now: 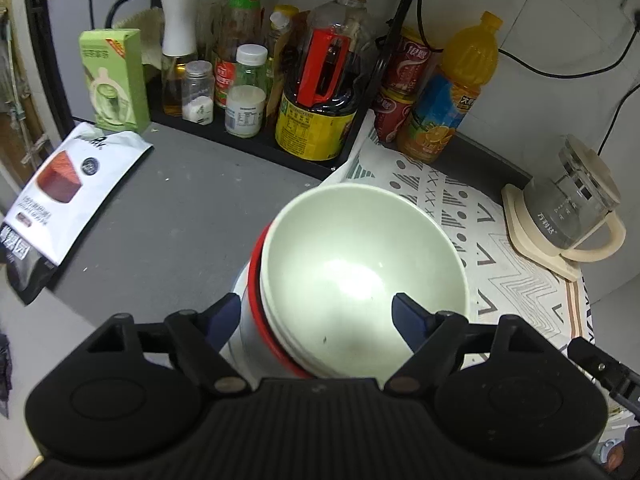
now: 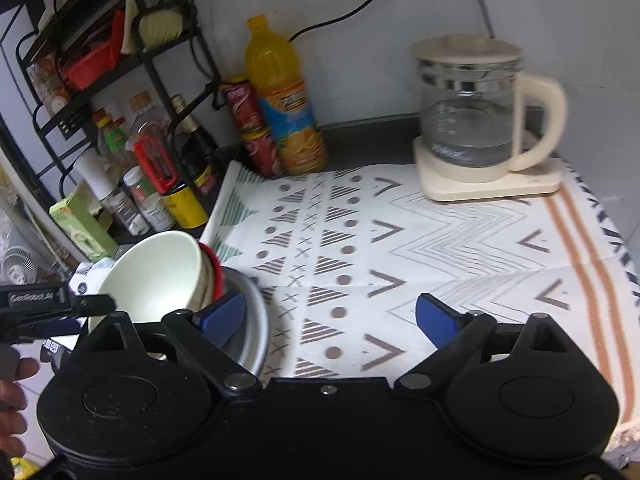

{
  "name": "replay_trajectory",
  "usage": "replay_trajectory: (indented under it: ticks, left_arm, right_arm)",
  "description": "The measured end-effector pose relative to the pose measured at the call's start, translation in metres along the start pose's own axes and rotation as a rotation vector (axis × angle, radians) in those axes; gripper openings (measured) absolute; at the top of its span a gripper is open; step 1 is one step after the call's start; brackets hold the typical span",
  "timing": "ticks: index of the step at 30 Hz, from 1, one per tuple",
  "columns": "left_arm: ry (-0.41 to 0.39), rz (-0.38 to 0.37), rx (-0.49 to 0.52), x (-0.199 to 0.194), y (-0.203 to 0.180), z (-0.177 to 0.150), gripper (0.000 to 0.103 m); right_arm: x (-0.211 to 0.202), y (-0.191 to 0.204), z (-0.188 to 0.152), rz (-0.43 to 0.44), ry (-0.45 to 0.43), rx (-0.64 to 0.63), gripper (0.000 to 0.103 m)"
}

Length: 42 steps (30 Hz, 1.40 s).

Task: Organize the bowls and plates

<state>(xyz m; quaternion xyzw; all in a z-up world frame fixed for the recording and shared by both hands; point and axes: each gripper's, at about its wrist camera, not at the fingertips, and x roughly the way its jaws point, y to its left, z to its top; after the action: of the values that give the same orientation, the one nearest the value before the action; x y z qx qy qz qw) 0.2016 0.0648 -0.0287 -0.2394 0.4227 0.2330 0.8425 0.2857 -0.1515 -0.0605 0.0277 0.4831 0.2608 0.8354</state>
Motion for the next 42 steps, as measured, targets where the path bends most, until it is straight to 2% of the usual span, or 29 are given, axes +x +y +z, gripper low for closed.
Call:
replay_trajectory:
  ticks: [7,9,16,22,28,36,42]
  left_arm:
    - [-0.032,-0.032,0.054,-0.024,-0.006,-0.013,0.084]
    - [-0.026,-0.044,0.076,-0.026,-0.006,-0.014,0.084]
    - [-0.061,-0.102,0.181,-0.037,0.003,-0.013,0.084]
    - [-0.102,-0.155,0.27,-0.056,0.022,-0.019,0.084]
    - [-0.092,-0.206,0.327,-0.075,0.047,-0.03,0.085]
    - [-0.105,-0.267,0.389,-0.103,0.078,-0.048,0.086]
    - [-0.114,-0.285,0.421,-0.12,0.098,-0.059,0.087]
  right_arm:
    - [-0.024,-0.003,-0.009,-0.049,-0.059,0.051,0.099]
    - [-0.031,0.001,-0.012,-0.064,-0.085,0.064,0.103]
    - [-0.05,0.023,-0.03,-0.146,-0.15,0.106,0.103]
    - [-0.071,0.048,-0.05,-0.207,-0.213,0.168,0.103]
    - [-0.095,0.075,-0.074,-0.281,-0.247,0.212,0.103]
    - [-0.123,0.112,-0.109,-0.309,-0.273,0.232,0.103]
    - [-0.143,0.138,-0.133,-0.343,-0.29,0.219,0.103]
